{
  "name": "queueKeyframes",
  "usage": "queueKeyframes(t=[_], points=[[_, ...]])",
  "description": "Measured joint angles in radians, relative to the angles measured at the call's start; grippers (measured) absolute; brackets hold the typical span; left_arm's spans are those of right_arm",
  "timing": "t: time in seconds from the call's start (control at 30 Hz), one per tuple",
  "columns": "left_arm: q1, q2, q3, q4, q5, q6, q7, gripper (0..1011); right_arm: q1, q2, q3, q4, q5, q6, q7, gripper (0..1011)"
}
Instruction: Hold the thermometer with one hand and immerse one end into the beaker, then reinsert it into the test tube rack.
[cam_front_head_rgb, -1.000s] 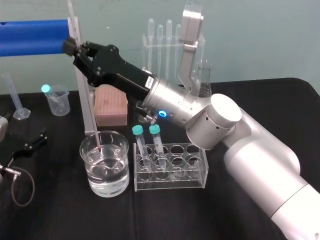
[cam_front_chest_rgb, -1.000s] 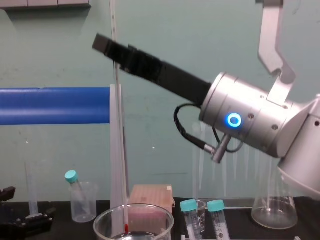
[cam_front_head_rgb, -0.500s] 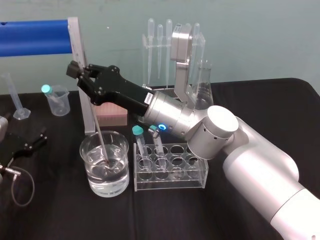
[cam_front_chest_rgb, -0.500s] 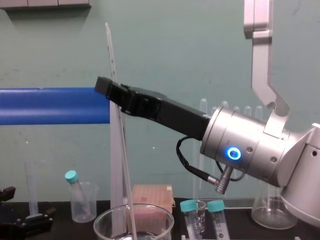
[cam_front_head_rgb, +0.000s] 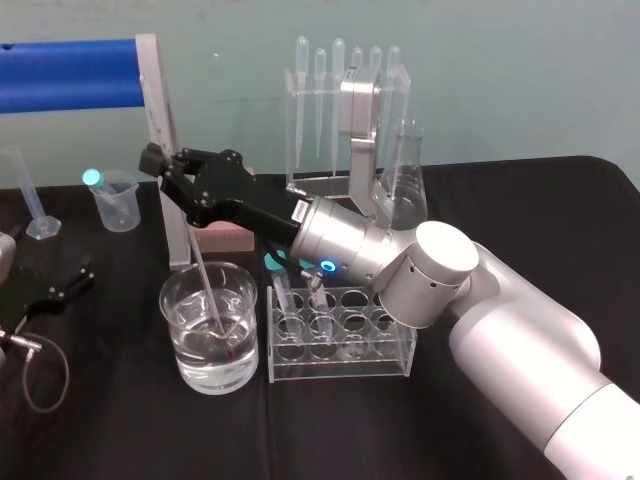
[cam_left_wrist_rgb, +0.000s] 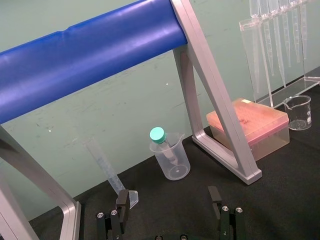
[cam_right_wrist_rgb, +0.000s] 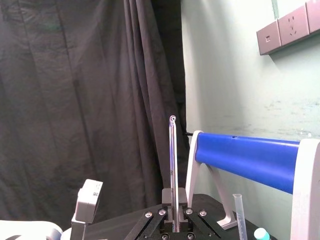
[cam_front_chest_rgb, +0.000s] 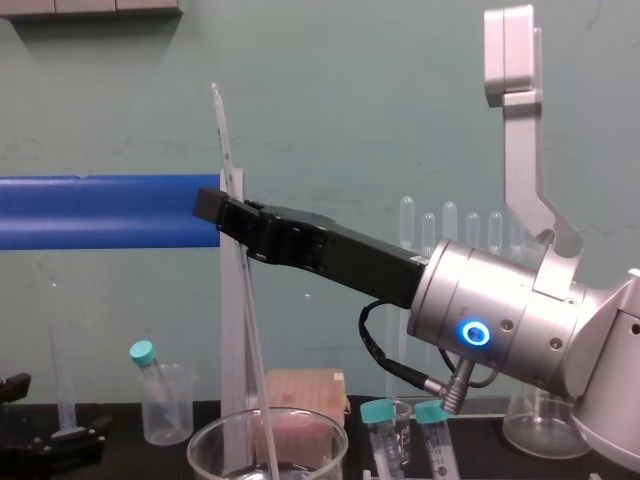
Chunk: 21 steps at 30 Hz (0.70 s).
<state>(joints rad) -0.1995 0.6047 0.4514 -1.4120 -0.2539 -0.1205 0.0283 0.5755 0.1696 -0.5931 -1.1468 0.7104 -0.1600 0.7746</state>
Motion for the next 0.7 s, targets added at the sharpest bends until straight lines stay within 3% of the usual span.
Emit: queueKeyframes(t=[0.7], points=[[0.000,0.000,0.000,0.000,0.000,0.000,0.000,1008,0.001,-0.001,0.001,-0.001,0.002,0.001,0.000,56]])
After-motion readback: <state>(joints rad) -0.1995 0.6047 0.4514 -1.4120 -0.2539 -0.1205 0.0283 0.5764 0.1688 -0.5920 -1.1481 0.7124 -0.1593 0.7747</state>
